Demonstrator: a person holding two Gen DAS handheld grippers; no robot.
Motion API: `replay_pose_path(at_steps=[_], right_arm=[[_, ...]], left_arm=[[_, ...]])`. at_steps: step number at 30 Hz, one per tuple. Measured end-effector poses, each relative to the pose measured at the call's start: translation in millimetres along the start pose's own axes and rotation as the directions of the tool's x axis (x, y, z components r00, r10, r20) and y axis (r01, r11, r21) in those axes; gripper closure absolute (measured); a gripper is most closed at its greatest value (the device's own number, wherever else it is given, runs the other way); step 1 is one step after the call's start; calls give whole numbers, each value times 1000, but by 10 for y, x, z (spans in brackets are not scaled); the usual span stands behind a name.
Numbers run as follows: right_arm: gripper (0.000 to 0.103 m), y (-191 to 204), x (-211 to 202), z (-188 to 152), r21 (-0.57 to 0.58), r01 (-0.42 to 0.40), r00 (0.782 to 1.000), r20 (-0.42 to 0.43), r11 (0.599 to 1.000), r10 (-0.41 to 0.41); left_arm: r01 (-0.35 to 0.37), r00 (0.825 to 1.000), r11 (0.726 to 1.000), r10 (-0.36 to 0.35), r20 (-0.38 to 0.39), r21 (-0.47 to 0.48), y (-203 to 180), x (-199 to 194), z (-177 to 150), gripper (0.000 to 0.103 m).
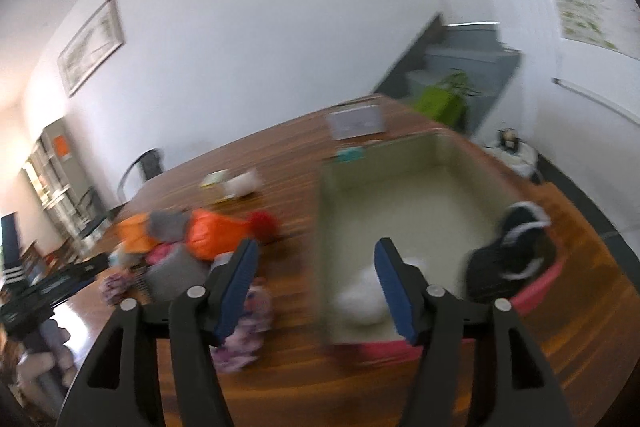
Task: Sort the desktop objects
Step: 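Move both tools back toward the pink leopard plushes on the table, then grasp a pink leopard plush with the left tool while the right tool grasps the other plush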
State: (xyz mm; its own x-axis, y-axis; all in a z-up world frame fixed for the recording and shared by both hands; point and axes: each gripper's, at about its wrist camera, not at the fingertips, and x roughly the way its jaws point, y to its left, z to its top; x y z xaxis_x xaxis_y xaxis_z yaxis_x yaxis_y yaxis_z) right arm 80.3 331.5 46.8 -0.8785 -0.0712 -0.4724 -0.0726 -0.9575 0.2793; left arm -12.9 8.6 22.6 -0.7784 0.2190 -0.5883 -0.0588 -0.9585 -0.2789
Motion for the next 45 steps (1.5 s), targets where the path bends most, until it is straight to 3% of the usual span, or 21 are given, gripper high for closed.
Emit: replay_pose_path(at_steps=[1,2,12,23,32,41,42,44,45], right_arm=[[33,103,11,-24,-18,-24,1000,-8,1000,24],[33,186,28,-54,-35,-39,999,-16,999,39],[32,595,329,-416,-83,-143,979,-155,986,129],[32,625,413,-440,-89,-133,977,-177,987,116],[32,686,459,-488,-130,-110,978,-193,985,84],[32,710,485,-509,-142,-109,977,-200,984,79],[32,714,487,-512,-144,-109,977,-200,984,79],[32,719,484,-515,-146,-109,977,-199,983,79],[32,720,482,-515,-147,-109,977,-197,983,78]], left_arm=[[-9,1000,1000,9,5,-12,61,-13,-1,15],[-24,1000,999,24,15,-34,155,-36,-5,14],[-106,994,986,109,17,-131,712,-113,-27,14],[-92,993,994,88,-77,-58,675,160,8,14],[-155,977,985,163,-140,71,576,566,76,14],[-173,968,984,178,-179,41,690,793,130,15],[-167,967,985,171,-187,39,695,802,121,16],[-155,966,987,160,-205,40,697,821,106,40],[-152,964,987,158,-213,44,692,826,96,40]])
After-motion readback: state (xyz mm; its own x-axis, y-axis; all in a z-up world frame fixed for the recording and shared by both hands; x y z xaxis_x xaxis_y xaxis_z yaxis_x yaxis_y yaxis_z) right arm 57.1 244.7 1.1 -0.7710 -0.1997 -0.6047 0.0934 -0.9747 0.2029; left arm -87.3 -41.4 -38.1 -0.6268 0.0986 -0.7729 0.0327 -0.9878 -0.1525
